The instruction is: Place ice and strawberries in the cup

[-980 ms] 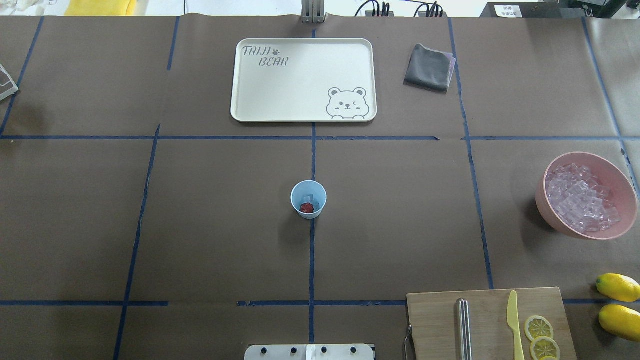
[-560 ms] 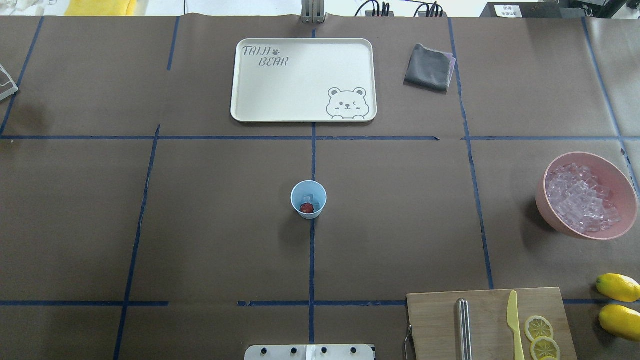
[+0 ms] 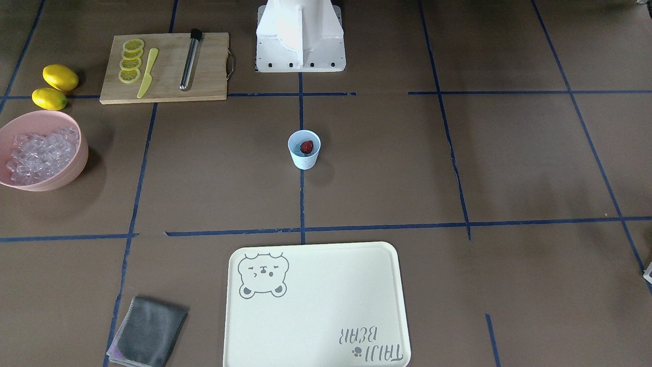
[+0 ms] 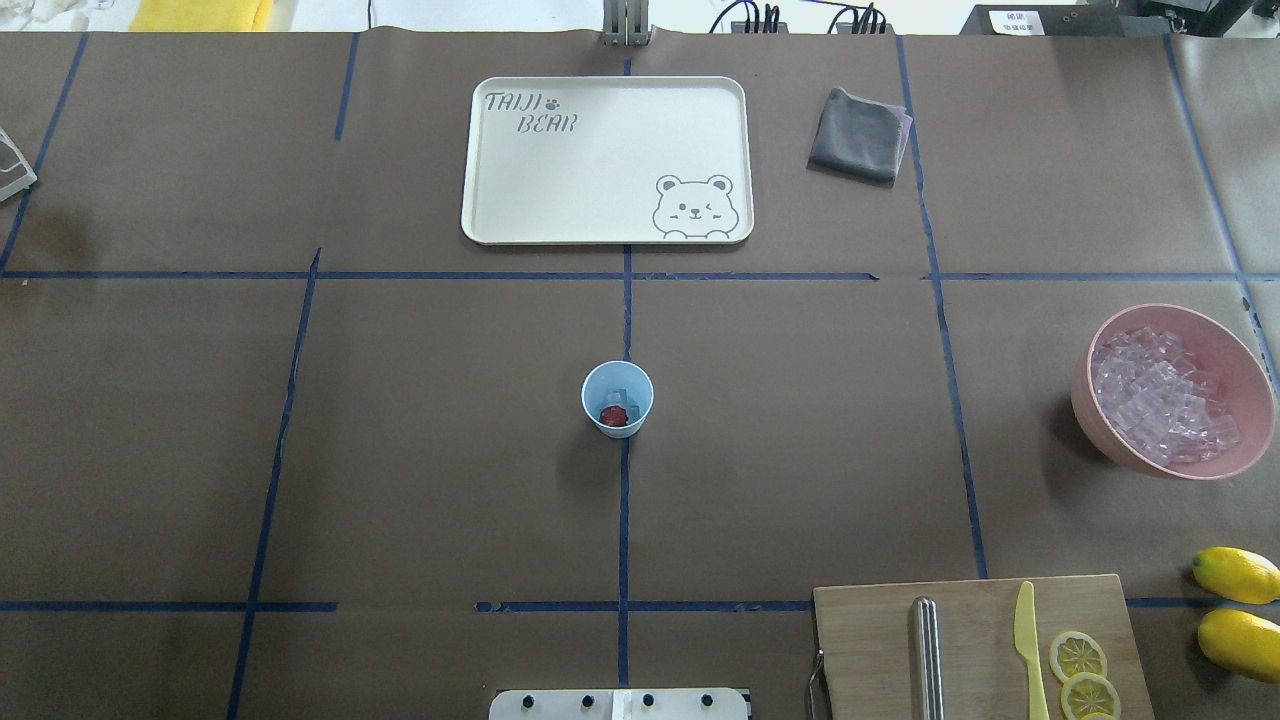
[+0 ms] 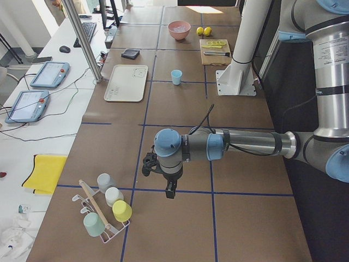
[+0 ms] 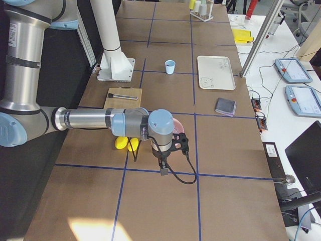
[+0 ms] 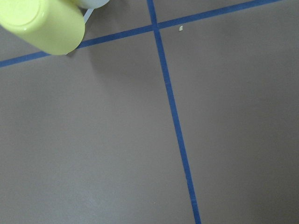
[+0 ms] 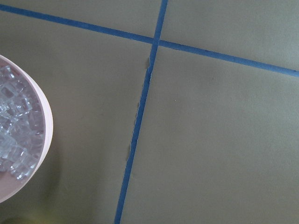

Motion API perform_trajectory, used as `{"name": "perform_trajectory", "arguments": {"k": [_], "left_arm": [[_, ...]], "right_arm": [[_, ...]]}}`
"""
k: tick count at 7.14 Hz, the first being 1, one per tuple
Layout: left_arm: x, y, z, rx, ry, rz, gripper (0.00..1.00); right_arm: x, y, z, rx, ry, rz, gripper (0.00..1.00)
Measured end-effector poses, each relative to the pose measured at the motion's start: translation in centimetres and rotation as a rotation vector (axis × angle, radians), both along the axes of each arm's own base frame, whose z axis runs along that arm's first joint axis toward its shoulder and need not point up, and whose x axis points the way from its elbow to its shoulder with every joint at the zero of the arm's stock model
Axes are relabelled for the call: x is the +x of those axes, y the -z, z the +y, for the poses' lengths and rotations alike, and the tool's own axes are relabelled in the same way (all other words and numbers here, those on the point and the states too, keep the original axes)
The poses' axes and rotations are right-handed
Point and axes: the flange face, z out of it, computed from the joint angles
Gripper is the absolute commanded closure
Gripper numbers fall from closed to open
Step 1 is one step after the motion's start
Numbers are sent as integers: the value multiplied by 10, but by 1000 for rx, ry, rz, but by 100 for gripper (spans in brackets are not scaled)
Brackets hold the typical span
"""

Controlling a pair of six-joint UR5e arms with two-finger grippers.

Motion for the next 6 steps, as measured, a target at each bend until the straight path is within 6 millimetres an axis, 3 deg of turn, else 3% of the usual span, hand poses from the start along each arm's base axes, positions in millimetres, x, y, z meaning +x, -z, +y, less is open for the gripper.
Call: {"name": "perform_trajectory", "arguments": {"k": [6], "left_arm": [[1, 3, -5, -11, 24, 6, 0]], "right_arm": [[0, 5, -3, 6, -5, -1, 0]]}}
